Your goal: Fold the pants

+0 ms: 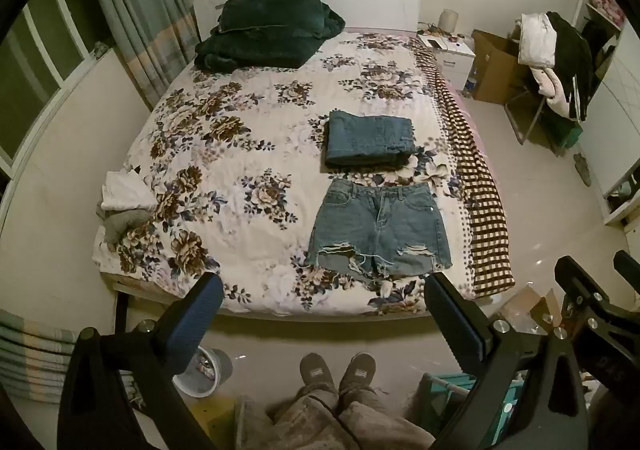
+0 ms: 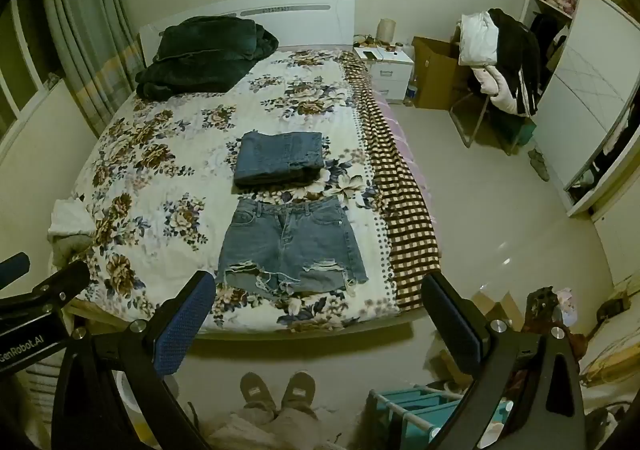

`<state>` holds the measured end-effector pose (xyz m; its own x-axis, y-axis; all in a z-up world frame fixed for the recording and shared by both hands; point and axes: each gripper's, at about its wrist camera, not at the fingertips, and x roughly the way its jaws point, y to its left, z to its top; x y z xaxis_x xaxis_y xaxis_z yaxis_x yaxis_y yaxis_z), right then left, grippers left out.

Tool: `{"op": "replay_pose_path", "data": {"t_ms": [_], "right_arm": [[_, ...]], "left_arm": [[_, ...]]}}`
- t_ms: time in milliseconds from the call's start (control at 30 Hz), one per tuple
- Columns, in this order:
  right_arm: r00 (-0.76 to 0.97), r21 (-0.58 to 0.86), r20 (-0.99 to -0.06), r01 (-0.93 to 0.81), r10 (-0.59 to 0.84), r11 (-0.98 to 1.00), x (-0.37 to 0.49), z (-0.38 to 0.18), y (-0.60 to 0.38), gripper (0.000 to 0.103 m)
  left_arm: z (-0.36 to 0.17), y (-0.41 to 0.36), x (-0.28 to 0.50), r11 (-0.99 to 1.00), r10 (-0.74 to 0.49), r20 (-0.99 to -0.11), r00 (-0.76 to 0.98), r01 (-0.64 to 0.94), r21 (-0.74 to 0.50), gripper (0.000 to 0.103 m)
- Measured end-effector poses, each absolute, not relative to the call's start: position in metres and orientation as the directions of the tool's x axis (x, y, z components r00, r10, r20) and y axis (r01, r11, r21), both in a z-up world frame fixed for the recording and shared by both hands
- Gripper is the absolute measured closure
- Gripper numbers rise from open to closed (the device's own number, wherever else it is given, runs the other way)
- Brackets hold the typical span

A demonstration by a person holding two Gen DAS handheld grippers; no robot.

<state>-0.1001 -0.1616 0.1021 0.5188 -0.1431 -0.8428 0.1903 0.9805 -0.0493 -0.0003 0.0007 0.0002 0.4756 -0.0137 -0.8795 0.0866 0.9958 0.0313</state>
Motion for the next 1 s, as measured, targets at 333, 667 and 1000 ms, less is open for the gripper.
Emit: {"op": "replay_pose_path", "data": {"t_ms": [333,667,1000], "right_arm": [[0.524,-0.045,-0.841,0.178,-0.134,0.983,-0.099,0.107,-0.160,0.000],[0.523,-0.051,-0.841,0.178,-0.139,0.983,-0.101,0.114,-0.152,0.000],[0.523,-0.055,-0.841,0.174,-0.139,0.983,-0.100,0.111,-0.154,0.000]], "left_arm": [[-0.001,-0.002,0.000,0.995,-0.009,-0.880,0.475,0.088,0.038,0.000],[0.000,0.000,0.000,0.995,-0.017,-0.880,0.474,0.091,0.030,0.000],[0.000,-0.006,-0.005,0.995,-0.015,-0.877,0.480,0.090,0.032,0.000]]}}
